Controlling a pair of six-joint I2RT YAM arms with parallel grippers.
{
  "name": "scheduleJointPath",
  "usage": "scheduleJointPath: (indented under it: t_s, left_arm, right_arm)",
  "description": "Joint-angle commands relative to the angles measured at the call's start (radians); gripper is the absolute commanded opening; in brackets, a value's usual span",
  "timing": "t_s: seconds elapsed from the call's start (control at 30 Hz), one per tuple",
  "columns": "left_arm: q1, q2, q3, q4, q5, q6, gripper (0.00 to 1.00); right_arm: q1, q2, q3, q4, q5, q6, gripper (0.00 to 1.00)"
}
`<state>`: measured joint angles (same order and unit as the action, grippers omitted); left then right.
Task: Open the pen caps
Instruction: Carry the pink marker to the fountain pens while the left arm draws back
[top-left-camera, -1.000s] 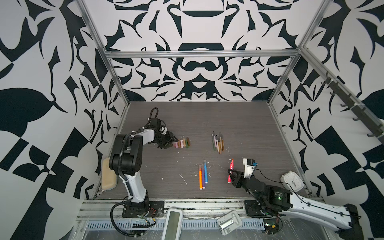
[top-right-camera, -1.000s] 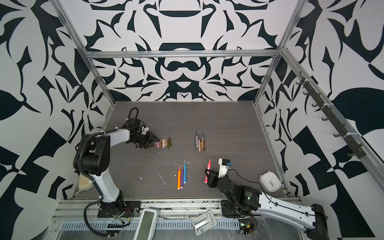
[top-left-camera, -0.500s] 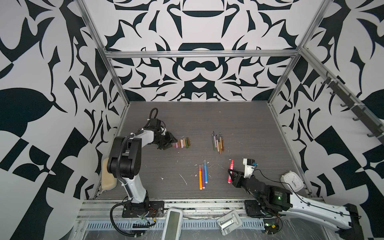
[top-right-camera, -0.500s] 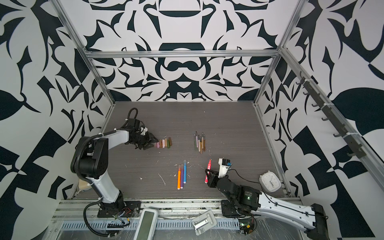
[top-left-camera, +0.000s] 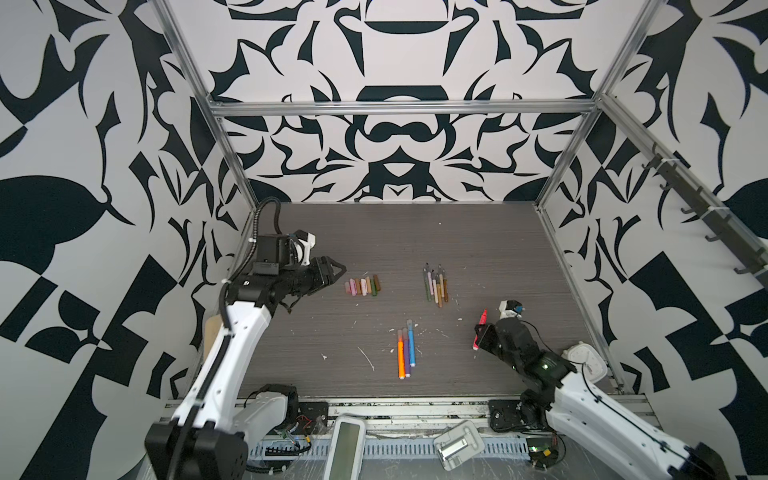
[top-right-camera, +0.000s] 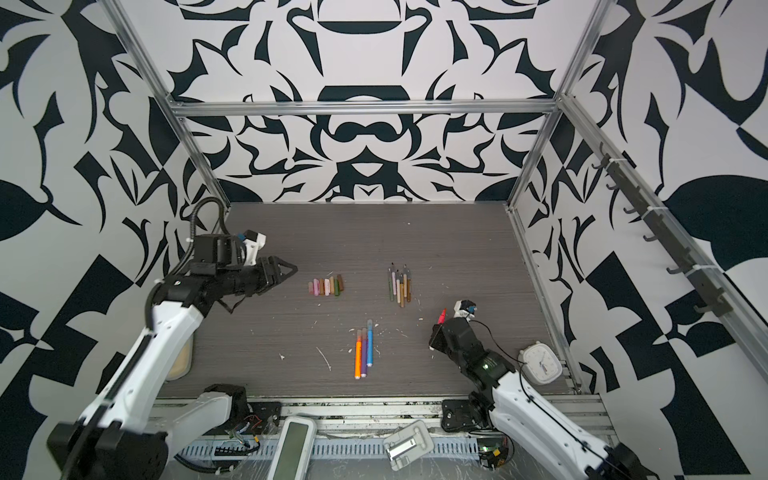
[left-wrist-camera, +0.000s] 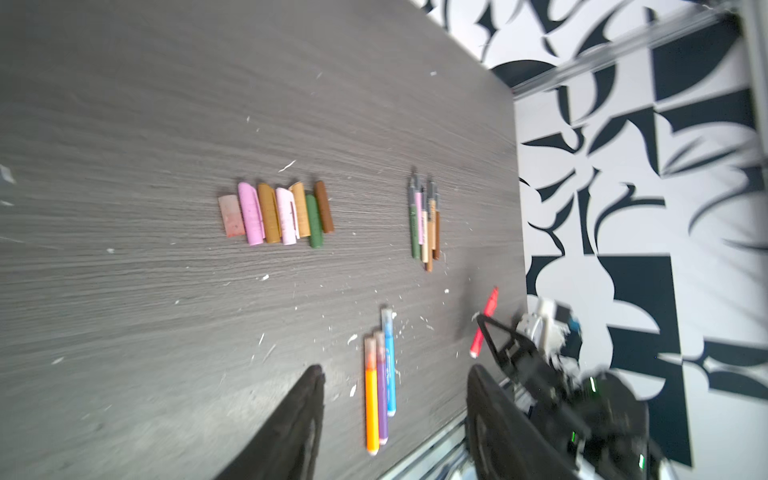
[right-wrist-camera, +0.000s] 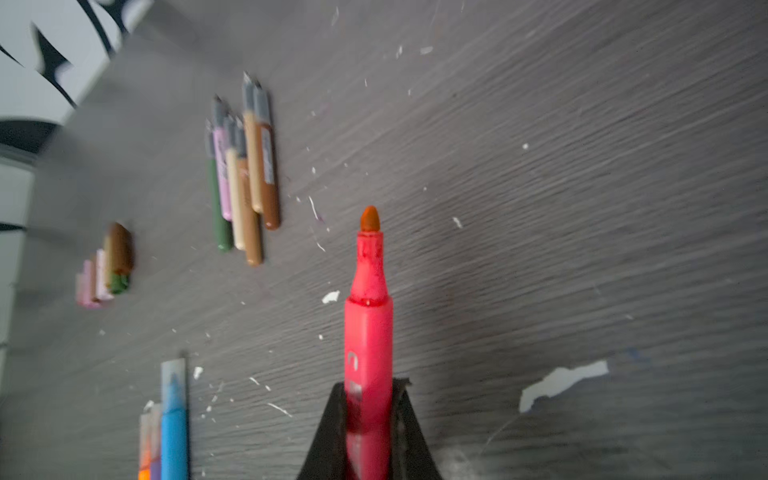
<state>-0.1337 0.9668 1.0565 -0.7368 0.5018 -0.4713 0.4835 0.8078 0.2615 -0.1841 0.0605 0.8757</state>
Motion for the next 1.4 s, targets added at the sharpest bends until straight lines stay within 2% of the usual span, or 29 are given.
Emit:
scheduleJointPath:
  t_s: [0.0, 0.17, 0.33, 0.4, 0.6, 0.67, 0.83, 0.9, 1.0, 1.03, 1.2, 1.37]
  left_arm:
    - [0.005, -0.109, -0.008, -0.211, -0.035, 0.083, 0.59]
    - [0.003, -0.269, -0.107, -0.161, -0.041, 0.03, 0.65]
    - [0.003, -0.328, -0.138, -0.147, -0.096, 0.001, 0.64]
    - [0.003, -0.339, -0.155, -0.107, -0.09, -0.017, 0.64]
    - [0.003, -0.304, -0.145, -0.131, -0.084, 0.0, 0.65]
    - [0.003, -0.294, -0.145, -0.133, -0.082, 0.003, 0.65]
    - [0.004, -0.299, -0.148, -0.13, -0.087, 0.003, 0.65]
    - [0.004, -0.299, -0.147, -0.13, -0.085, 0.005, 0.65]
    - [0.005, -0.298, -0.148, -0.129, -0.084, 0.005, 0.65]
    - [0.004, -0.297, -0.148, -0.129, -0.084, 0.005, 0.65]
    - [0.005, -0.293, -0.149, -0.127, -0.082, 0.005, 0.65]
    - [0.004, -0.295, -0.149, -0.128, -0.085, 0.005, 0.65]
  right_arm:
    - [-0.082, 0.195, 0.141, 0.163, -0.197, -0.177, 0.0]
    - [-0.168, 0.487, 0.301, 0.235, -0.277, -0.269, 0.0]
    - [-0.222, 0.637, 0.375, 0.279, -0.321, -0.277, 0.0]
    - [-0.236, 0.705, 0.418, 0.282, -0.35, -0.286, 0.0]
    - [-0.251, 0.893, 0.543, 0.225, -0.417, -0.29, 0.0]
    - [-0.258, 0.92, 0.558, 0.213, -0.422, -0.284, 0.0]
    - [-0.263, 0.951, 0.575, 0.192, -0.423, -0.274, 0.1]
    - [-0.264, 0.954, 0.574, 0.189, -0.422, -0.273, 0.17]
    - [-0.264, 0.956, 0.575, 0.189, -0.425, -0.273, 0.34]
    - [-0.264, 0.958, 0.574, 0.189, -0.425, -0.274, 0.38]
    - [-0.266, 0.972, 0.583, 0.184, -0.437, -0.273, 0.41]
    - [-0.266, 0.981, 0.587, 0.178, -0.447, -0.274, 0.48]
